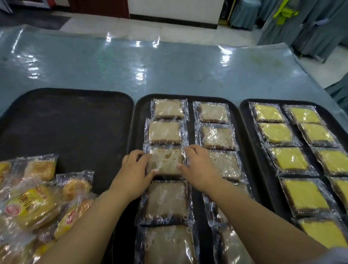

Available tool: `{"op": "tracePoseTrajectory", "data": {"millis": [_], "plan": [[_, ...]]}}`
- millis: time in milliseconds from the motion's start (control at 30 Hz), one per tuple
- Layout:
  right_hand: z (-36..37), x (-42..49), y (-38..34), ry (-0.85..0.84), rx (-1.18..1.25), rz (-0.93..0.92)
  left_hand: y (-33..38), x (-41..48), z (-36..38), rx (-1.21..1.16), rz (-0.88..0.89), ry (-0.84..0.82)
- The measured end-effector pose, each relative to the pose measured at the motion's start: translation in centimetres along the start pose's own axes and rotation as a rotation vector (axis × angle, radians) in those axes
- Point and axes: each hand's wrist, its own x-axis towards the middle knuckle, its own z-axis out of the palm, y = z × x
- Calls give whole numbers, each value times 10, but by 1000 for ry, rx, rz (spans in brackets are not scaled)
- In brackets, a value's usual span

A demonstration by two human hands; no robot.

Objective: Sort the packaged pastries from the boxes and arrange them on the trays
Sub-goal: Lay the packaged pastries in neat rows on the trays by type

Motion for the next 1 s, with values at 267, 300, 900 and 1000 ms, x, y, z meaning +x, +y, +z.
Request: {"op": "tracePoseTrajectory", "data": {"millis": [267, 300, 900, 1000], "plan": [[-15, 82, 6, -2, 32, 34, 0, 90, -17, -18, -20, 25], [-16, 92, 7, -14, 35, 44, -1, 100, -18, -8, -27, 18], [-1, 166, 4, -204, -21, 27, -9, 180, -16, -24, -53, -109], [-2, 168, 5, -211, -31, 18, -10, 181, -15, -31, -53, -86]]}}
